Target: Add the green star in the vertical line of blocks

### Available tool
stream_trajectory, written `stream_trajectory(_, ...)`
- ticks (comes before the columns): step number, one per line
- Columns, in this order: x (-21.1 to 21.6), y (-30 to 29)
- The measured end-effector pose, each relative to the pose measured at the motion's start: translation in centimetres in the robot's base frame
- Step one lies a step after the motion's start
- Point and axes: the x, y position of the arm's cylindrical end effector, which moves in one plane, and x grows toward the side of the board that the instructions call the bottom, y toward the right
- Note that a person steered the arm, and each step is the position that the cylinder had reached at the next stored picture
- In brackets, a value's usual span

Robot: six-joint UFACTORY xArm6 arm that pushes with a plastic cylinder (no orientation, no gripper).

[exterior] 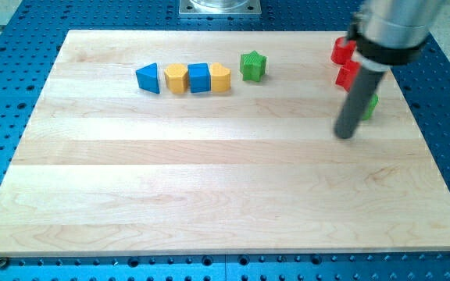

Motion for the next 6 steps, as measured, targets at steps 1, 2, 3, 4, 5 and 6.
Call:
stream_trajectory(1, -5.9, -3.8)
stream_trajectory(2, -13.4, -3.8)
stream_trajectory(3, -18.2, -6.0)
stream_trajectory(4, -18.0, -10.9)
stream_trajectory(5, -14.4, -11.3)
stream_trajectory(6, -10.0, -9.5)
